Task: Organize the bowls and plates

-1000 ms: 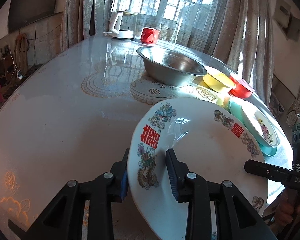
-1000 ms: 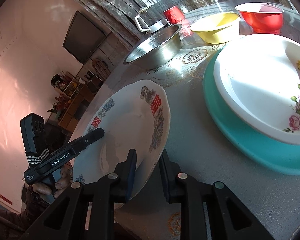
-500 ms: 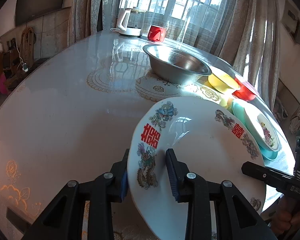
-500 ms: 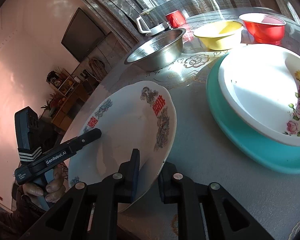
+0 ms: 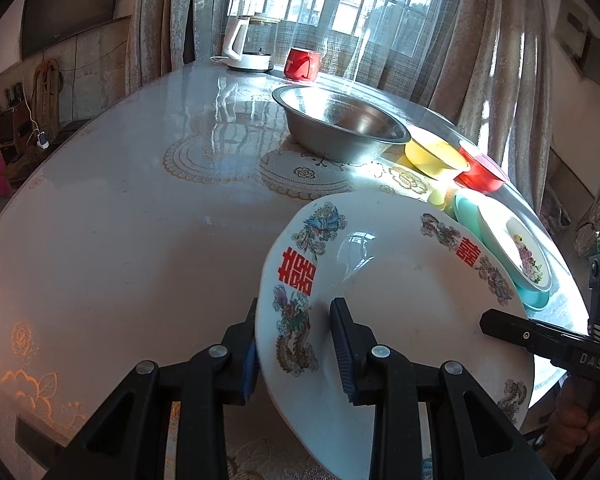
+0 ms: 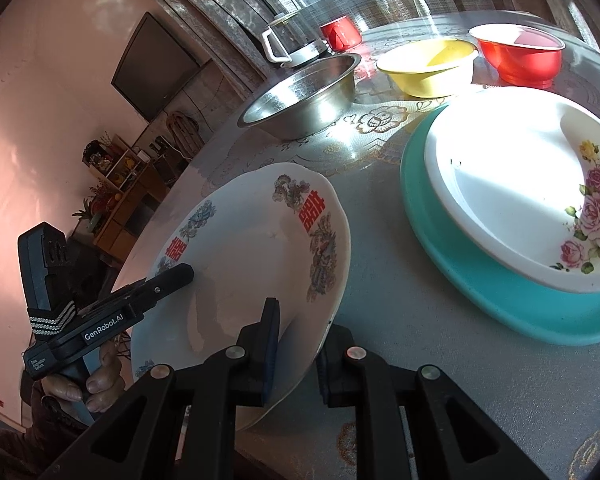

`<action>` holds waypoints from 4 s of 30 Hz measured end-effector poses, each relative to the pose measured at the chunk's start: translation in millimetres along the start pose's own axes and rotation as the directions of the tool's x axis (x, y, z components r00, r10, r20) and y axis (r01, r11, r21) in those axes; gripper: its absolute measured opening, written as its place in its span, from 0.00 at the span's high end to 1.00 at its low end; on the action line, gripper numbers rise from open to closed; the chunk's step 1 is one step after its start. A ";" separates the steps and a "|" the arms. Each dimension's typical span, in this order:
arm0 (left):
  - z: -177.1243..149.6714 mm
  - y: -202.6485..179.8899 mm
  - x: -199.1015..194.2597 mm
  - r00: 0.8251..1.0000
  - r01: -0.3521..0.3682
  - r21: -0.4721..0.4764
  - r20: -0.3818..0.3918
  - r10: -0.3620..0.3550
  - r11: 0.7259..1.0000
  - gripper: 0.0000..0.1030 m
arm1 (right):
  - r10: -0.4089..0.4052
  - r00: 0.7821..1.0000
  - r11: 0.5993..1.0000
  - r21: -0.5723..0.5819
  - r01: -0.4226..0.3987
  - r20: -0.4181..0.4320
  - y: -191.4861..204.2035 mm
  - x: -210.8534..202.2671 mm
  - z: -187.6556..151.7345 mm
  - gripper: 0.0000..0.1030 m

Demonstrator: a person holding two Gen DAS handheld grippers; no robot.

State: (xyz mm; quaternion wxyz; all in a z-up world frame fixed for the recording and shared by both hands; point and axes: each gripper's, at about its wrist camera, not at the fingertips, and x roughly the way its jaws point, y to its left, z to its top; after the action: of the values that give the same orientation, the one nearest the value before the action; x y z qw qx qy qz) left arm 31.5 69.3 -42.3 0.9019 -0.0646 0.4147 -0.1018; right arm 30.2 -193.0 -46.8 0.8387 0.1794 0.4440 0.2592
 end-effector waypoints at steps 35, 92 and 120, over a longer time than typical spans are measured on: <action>19.1 -39.5 -11.0 0.993 0.093 0.100 0.057 -0.099 0.991 0.71 | -0.057 0.991 0.996 -0.058 0.065 0.120 -5.5 -48.7 6.7 0.82; 76.1 -190.7 92.9 0.976 0.219 0.294 -0.076 -0.206 0.930 0.71 | -0.392 0.891 0.915 0.200 0.351 0.230 -123.7 -104.7 28.7 0.79; 77.4 -196.9 100.2 0.985 0.171 0.286 -0.046 -0.165 0.943 0.68 | -0.480 0.838 0.877 0.155 0.455 0.259 -121.1 -95.6 30.2 0.76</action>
State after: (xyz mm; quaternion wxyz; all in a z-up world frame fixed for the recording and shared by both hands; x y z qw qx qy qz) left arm 128.5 -143.1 -26.2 0.8853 0.0336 0.3978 -0.2386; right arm 43.8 -349.0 -32.5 0.9237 0.1379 0.3575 -0.0019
